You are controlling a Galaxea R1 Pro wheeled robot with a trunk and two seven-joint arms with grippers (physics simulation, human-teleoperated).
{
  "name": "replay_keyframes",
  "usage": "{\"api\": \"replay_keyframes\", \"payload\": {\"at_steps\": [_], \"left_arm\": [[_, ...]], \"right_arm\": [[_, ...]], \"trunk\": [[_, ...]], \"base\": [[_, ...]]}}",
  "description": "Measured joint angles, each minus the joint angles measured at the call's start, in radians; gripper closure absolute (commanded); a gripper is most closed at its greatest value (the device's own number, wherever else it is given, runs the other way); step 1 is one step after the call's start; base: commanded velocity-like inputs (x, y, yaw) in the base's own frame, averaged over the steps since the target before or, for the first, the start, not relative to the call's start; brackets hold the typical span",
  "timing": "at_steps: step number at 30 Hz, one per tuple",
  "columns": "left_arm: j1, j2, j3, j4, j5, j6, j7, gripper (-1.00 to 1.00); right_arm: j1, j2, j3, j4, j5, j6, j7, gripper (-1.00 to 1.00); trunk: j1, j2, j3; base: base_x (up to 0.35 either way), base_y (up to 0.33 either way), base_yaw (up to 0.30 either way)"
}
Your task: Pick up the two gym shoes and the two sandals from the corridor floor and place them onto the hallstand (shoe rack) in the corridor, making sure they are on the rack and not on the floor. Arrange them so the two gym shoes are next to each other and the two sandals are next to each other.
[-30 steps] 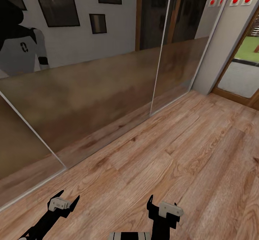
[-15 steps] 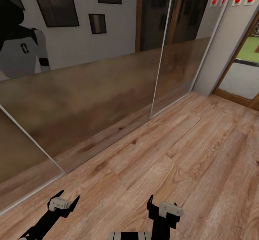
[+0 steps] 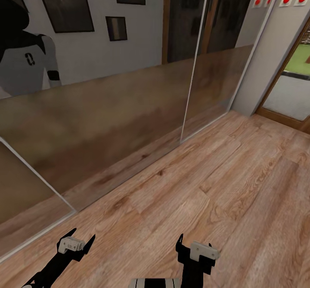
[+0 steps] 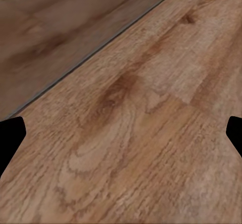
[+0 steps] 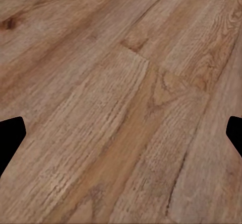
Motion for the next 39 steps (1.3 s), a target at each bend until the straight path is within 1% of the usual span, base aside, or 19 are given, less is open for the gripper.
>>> {"api": "replay_keyframes", "payload": {"at_steps": [8,28,39], "left_arm": [[0.0,0.0,0.0,0.0,0.0,0.0,0.0,-1.0],[0.0,0.0,0.0,0.0,0.0,0.0,0.0,-1.0],[0.0,0.001,0.0,0.0,0.001,0.0,0.0,-1.0]], "right_arm": [[0.0,0.0,0.0,0.0,0.0,0.0,0.0,-1.0],[0.0,0.0,0.0,0.0,0.0,0.0,0.0,-1.0],[0.0,0.0,0.0,0.0,0.0,0.0,0.0,-1.0]], "trunk": [[0.0,0.0,0.0],[0.0,0.0,0.0],[0.0,0.0,0.0]], "base": [[0.076,0.0,0.0],[0.239,0.0,0.0],[0.069,0.0,0.0]]}}
